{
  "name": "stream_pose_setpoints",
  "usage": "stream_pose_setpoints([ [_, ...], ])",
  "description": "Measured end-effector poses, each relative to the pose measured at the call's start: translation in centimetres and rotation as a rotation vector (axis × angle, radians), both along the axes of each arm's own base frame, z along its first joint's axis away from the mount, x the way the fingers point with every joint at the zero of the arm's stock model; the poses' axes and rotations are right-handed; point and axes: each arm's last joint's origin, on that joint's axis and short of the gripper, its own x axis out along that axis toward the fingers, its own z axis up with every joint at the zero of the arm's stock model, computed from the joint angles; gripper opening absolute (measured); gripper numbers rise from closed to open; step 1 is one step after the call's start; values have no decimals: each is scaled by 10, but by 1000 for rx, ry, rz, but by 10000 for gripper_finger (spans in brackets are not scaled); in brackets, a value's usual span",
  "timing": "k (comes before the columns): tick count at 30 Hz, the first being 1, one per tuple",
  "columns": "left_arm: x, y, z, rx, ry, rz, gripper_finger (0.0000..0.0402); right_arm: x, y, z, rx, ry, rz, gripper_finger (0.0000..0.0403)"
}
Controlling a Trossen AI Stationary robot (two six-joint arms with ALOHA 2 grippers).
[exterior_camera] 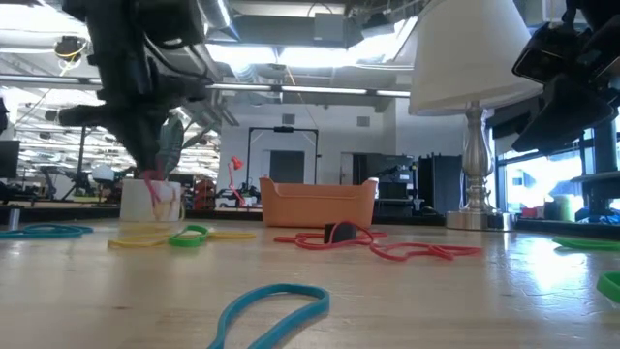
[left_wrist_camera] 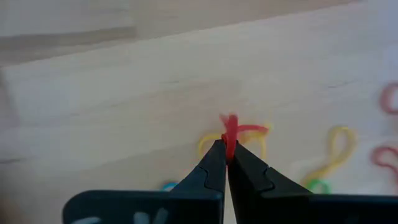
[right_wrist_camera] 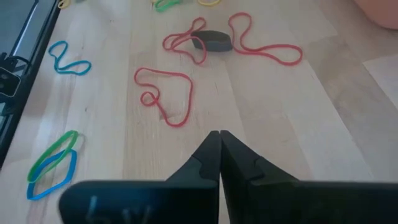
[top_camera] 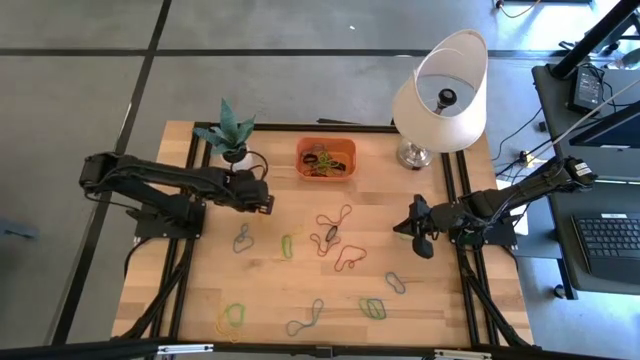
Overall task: Pick and place rubber bands into bin
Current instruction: Put the blue rubber band into the orange bin
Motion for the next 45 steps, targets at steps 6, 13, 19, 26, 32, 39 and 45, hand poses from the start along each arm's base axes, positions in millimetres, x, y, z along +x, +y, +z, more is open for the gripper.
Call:
stream_pose_setpoints([
  [6,-6,-1,-4,-14,83,12,4,0,0,0,15,-1,-10,6],
  [13,-7,-1,-4,-18,87,26,44,0,0,1,17,-4,-10,6],
  [19,-7,0,-4,-8,87,29,101,0,0,1,17,-4,-10,6],
  [26,-7,2,-3,61,84,63,141,0,0,0,15,-3,-9,6],
  [32,-6,2,-4,77,81,100,145,0,0,0,11,1,-7,6],
  [39,2,0,-19,4,184,-58,144,0,0,0,10,1,-7,6],
  [45,13,-2,-45,-60,317,-151,144,0,0,0,9,-2,-13,6],
])
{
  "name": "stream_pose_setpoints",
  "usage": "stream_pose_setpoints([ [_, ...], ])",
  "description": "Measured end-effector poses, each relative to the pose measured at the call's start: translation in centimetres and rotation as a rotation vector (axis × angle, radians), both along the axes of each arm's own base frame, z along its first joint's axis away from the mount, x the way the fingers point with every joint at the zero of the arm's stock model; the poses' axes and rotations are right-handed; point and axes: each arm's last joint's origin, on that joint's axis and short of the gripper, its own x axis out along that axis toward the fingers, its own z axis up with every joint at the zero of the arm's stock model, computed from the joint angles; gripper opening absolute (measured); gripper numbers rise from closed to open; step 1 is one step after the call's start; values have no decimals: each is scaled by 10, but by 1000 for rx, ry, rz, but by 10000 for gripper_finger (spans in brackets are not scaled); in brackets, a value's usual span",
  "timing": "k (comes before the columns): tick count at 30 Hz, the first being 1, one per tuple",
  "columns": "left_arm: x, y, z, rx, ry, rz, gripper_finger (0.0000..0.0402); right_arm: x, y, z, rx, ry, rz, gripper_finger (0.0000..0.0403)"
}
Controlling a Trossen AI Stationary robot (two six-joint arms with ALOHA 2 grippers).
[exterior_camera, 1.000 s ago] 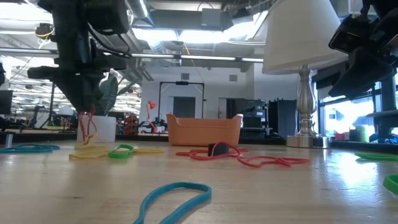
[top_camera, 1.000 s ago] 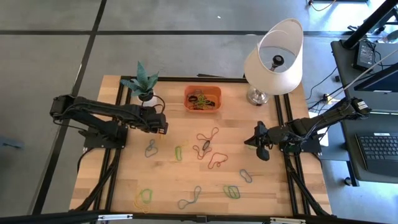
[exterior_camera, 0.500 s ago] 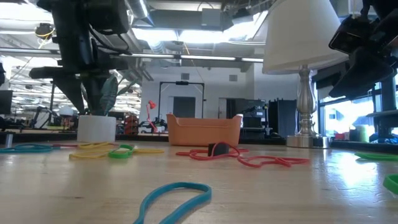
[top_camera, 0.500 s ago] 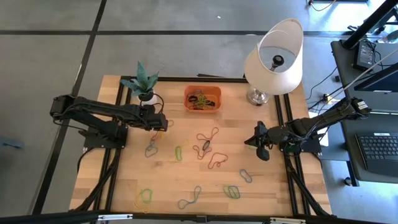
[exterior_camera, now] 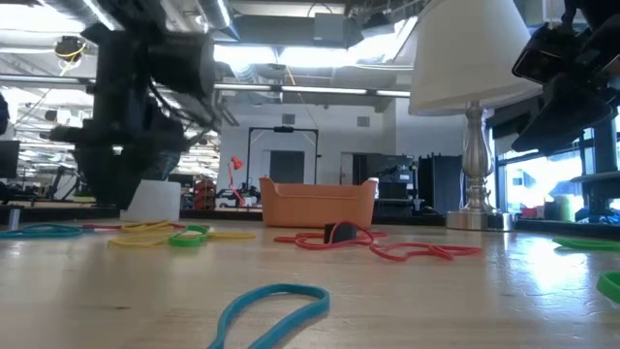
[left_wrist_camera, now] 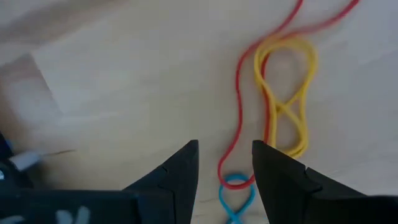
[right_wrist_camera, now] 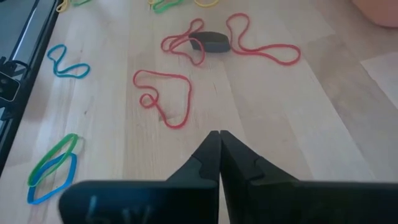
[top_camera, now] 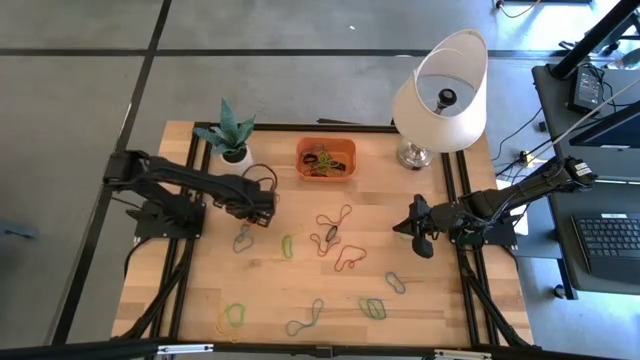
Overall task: Pick and place rubber bands into bin
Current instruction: Put the blue rubber band into the orange bin
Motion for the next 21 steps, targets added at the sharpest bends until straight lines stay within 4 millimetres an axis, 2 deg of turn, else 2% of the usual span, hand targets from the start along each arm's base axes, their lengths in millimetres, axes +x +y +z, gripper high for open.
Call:
stream_pose_setpoints([
  [7,12,-2,-29,-87,101,-55,140,0,0,0,3,-5,-4,6],
  [9,13,-2,-33,-97,112,-55,125,0,0,0,4,-5,-5,6],
  [11,14,-2,-33,-106,104,-55,92,0,0,0,7,-5,-7,6],
  [14,12,-2,-28,-99,79,-51,23,0,0,0,11,-4,-10,6],
  [15,11,-2,-25,-93,66,-38,13,0,0,0,10,-4,-10,6],
  [21,2,-4,9,-32,-16,18,2,0,0,0,2,-5,-4,6],
])
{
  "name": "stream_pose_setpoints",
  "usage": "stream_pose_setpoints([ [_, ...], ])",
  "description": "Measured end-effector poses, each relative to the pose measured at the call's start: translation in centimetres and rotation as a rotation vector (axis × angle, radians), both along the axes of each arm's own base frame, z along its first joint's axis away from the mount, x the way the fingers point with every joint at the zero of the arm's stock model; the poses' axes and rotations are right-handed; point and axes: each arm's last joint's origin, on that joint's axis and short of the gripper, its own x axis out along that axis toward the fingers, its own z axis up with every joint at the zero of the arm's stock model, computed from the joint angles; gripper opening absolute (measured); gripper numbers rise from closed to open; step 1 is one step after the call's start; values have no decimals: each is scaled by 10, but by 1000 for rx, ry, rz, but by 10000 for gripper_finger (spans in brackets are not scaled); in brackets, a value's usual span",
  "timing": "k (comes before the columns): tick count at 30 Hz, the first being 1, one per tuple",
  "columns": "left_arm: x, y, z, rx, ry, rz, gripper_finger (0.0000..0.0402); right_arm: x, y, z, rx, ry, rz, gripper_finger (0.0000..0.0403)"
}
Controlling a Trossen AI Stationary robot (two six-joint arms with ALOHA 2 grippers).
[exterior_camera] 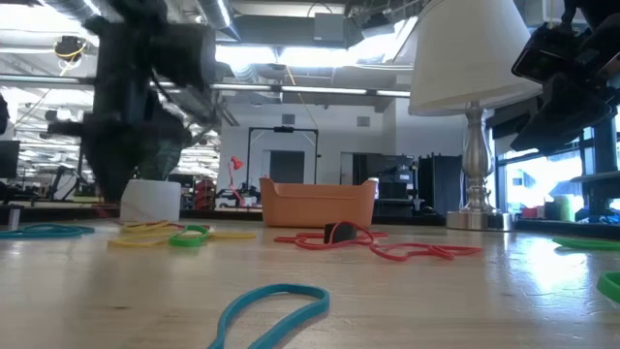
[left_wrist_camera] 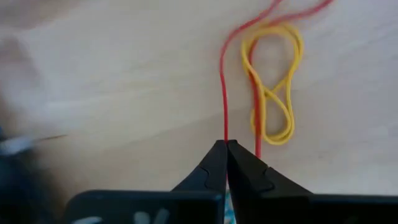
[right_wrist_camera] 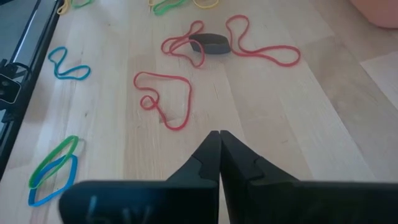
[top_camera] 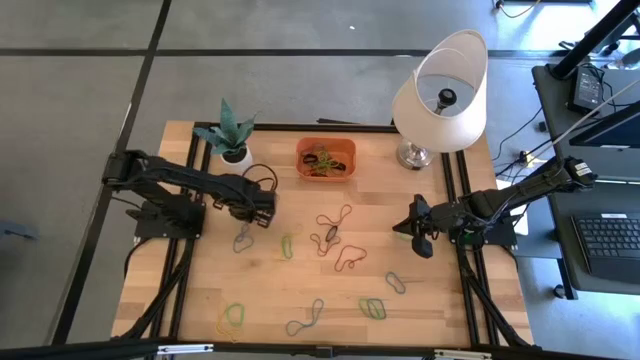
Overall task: Pick and place rubber bands into bin
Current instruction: Put the blue rubber band into the orange bin
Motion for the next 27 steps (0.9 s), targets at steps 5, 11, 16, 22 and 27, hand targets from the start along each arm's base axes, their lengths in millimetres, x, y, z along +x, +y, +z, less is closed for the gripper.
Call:
stream_pose_setpoints([
  [5,-2,-7,47,122,-64,-22,2,0,0,0,-3,2,2,6],
  [11,-5,-14,108,286,-116,-57,2,0,0,0,-4,2,3,6],
  [16,-3,-14,149,417,-185,-117,2,0,0,0,-7,2,3,6],
  [22,-1,-12,182,533,-265,-168,1,0,-1,0,-19,-3,-16,6],
  [27,-1,-10,194,589,-288,-182,1,0,-1,0,-19,-3,-16,6],
])
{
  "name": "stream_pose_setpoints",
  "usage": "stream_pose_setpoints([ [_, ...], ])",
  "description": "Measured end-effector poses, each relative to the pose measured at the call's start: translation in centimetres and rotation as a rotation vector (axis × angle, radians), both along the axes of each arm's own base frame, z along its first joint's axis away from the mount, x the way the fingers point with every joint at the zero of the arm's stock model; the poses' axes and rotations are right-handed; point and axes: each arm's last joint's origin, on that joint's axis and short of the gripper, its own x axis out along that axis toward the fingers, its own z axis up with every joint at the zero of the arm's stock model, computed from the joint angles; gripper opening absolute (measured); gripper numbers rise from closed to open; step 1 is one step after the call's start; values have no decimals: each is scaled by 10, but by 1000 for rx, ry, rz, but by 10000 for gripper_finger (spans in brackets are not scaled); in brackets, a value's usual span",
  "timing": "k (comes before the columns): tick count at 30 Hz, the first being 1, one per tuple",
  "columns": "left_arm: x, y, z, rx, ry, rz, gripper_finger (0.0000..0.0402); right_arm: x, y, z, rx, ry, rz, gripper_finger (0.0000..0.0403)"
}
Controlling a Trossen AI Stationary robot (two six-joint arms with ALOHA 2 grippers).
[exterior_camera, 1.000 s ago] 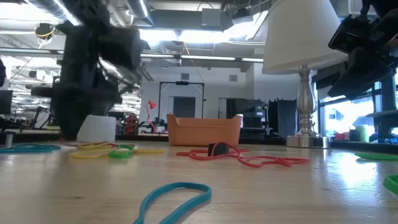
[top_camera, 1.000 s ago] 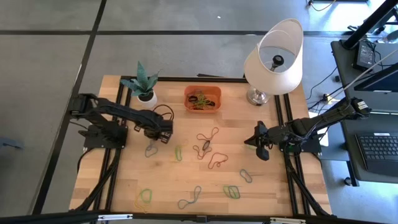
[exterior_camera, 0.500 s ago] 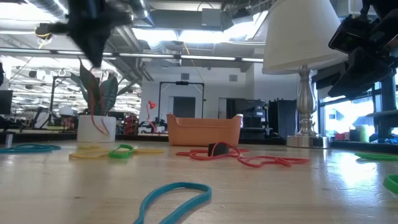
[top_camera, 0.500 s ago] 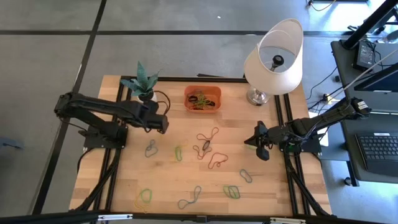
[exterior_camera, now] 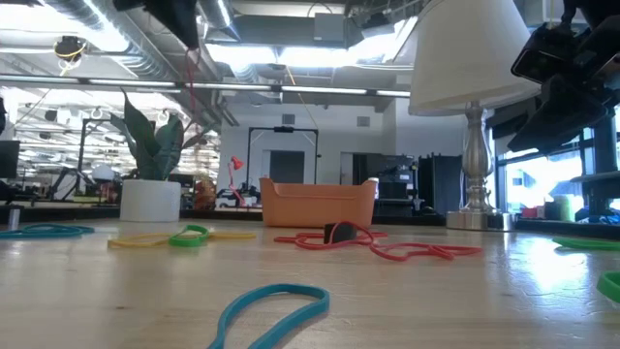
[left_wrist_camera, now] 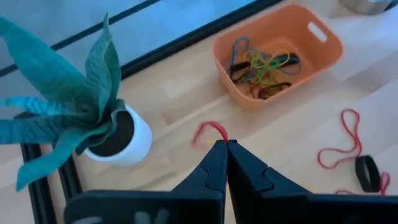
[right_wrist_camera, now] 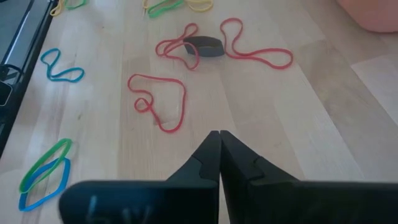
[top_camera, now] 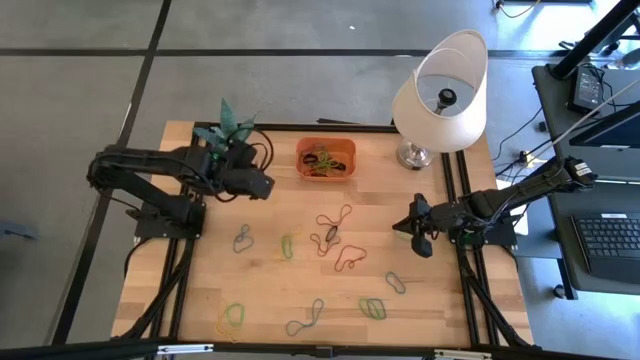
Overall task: Pick and place rubber bands into bin
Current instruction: Put the blue rubber band into the orange bin
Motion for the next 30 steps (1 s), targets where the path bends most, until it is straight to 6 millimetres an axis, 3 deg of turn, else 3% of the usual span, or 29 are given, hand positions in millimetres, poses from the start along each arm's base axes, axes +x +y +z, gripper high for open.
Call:
stream_pose_setpoints([
  [8,0,-2,1,-80,9,-40,1,0,0,0,3,0,-3,6],
  [11,3,-4,-9,-145,60,-54,1,0,0,0,4,-1,-3,6],
  [18,8,-9,-70,-294,274,15,1,0,0,0,-4,3,-3,6],
  [24,-6,-12,-126,-445,459,151,2,0,-1,0,-26,0,-15,6],
  [30,-11,-13,-151,-489,450,221,2,0,-1,0,-32,-3,-11,6],
])
